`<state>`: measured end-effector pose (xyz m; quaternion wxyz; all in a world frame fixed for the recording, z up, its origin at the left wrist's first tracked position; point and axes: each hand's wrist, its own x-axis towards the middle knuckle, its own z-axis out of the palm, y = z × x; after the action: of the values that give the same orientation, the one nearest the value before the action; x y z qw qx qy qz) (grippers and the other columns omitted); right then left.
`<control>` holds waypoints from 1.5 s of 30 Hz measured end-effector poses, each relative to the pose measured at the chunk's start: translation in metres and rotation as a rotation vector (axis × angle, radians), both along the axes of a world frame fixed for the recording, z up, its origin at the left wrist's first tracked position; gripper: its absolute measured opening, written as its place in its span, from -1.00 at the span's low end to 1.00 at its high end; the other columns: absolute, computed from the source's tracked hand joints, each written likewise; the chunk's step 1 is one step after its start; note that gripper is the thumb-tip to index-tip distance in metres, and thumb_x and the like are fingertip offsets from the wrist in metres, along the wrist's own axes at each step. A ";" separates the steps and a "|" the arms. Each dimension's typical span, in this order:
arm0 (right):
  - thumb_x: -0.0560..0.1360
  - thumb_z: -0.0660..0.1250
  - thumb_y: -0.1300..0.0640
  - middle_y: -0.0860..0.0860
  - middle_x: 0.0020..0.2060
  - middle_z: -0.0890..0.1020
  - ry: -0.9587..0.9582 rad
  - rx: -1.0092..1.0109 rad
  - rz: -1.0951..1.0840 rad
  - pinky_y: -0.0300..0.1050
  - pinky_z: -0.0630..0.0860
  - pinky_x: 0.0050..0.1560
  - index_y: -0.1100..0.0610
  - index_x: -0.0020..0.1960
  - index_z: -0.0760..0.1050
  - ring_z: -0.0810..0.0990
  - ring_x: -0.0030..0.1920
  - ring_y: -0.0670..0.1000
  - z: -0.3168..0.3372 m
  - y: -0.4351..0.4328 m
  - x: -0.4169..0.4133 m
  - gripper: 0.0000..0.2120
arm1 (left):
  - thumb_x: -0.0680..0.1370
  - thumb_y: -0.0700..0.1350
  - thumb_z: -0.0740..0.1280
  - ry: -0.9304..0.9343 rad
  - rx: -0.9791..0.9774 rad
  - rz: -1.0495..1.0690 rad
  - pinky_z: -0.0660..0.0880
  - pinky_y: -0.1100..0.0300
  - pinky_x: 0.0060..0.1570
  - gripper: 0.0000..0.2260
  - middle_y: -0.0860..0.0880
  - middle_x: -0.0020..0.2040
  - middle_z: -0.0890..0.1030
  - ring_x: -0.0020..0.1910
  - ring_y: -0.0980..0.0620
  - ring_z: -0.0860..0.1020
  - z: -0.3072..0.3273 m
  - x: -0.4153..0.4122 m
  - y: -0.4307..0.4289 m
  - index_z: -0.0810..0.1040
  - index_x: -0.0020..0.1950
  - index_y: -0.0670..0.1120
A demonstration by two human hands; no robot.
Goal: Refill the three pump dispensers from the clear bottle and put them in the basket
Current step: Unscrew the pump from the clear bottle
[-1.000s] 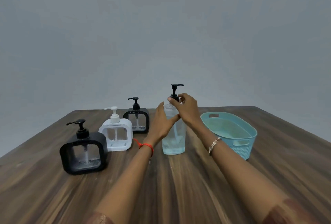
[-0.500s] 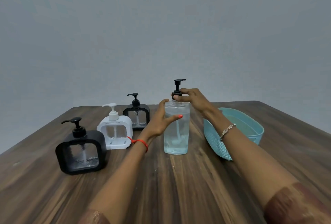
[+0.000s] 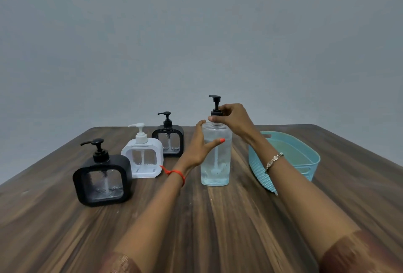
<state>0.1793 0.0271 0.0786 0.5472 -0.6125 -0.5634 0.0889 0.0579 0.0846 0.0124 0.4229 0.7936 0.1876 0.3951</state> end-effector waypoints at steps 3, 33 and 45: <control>0.39 0.25 0.45 0.21 -0.02 0.64 0.106 -0.068 0.126 -0.35 0.51 -0.16 0.30 0.06 0.54 0.62 -0.12 -0.05 0.010 -0.005 0.003 -0.72 | 0.50 -0.03 0.38 0.004 -0.022 -0.001 0.36 0.40 0.05 -0.32 0.02 0.28 0.36 0.25 0.07 0.39 0.000 -0.001 0.000 0.05 0.45 -0.10; 0.34 0.50 0.13 0.05 -0.12 0.65 -0.056 -0.156 0.037 -0.33 0.43 -0.23 0.18 0.02 0.59 0.57 -0.18 -0.15 0.018 -0.008 0.007 -0.72 | 0.49 0.02 0.38 0.005 -0.053 0.021 0.30 -0.04 0.37 -0.26 -0.11 0.46 0.26 0.40 -0.06 0.30 -0.002 0.000 -0.004 -0.01 0.49 -0.07; 0.50 0.33 0.20 0.22 0.08 0.61 -0.064 -0.113 0.001 -0.18 0.41 -0.13 0.26 0.11 0.56 0.48 -0.07 0.01 0.056 -0.011 0.000 -0.78 | 0.49 0.02 0.37 0.014 -0.052 0.003 0.31 0.14 0.27 -0.27 -0.07 0.44 0.27 0.34 -0.02 0.33 -0.002 -0.002 -0.004 -0.02 0.48 -0.04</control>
<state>0.1791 0.0161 0.1343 0.4935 -0.6445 -0.5752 0.1012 0.0562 0.0803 0.0104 0.4415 0.7846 0.2021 0.3855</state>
